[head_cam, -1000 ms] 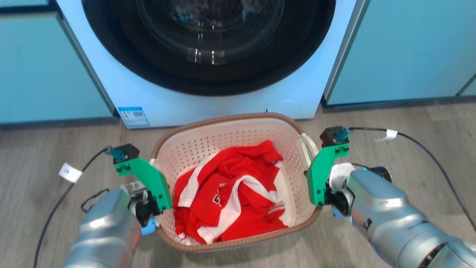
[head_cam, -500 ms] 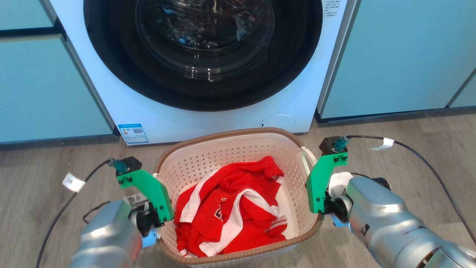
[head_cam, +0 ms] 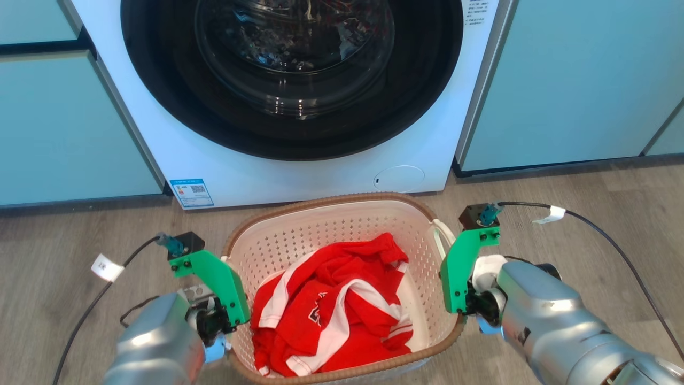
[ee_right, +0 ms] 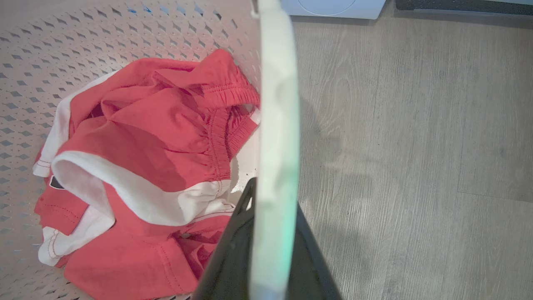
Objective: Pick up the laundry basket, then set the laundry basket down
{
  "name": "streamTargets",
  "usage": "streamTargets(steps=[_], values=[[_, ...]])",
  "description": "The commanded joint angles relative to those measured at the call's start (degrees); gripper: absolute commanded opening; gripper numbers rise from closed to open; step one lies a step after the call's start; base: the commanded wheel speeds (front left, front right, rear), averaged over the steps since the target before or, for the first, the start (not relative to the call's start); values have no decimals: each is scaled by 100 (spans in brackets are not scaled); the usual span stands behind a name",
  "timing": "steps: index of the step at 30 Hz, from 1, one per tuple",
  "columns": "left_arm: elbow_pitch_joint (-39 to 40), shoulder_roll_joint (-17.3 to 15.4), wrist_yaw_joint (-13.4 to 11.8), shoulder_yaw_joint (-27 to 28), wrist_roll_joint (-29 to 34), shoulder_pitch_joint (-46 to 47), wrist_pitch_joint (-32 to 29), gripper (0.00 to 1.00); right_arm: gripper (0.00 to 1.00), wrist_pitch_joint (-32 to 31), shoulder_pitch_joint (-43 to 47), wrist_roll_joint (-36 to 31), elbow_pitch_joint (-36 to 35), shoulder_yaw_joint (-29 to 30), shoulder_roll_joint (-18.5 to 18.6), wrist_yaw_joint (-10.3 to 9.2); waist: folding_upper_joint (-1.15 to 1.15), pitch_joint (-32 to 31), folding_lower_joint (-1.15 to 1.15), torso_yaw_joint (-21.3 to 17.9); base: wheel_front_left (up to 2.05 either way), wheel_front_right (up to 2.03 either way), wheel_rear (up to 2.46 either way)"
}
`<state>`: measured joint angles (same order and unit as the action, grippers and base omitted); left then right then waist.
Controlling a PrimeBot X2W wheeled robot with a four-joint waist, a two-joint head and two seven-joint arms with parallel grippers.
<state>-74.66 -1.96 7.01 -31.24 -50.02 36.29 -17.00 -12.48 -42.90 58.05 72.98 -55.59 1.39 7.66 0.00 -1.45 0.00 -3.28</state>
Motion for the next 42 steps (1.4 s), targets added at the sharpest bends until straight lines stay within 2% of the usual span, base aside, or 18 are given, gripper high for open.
streamTargets(steps=[1,30,34,42], values=[[116,-357,47,115,-77,309,50,0,0,39,-55,-10,88,-22,154,-17,0,4,0,1,0,0,0],[130,-442,47,-106,-267,381,161,0,0,90,-101,184,48,-146,149,-17,0,157,0,-26,0,0,0],[134,-450,47,-137,-277,427,249,0,0,165,-152,206,26,-164,149,-17,0,329,0,-58,0,0,0],[231,-552,47,-180,-298,745,448,0,0,343,-556,213,26,-164,149,-17,0,1160,0,-166,0,0,0]])
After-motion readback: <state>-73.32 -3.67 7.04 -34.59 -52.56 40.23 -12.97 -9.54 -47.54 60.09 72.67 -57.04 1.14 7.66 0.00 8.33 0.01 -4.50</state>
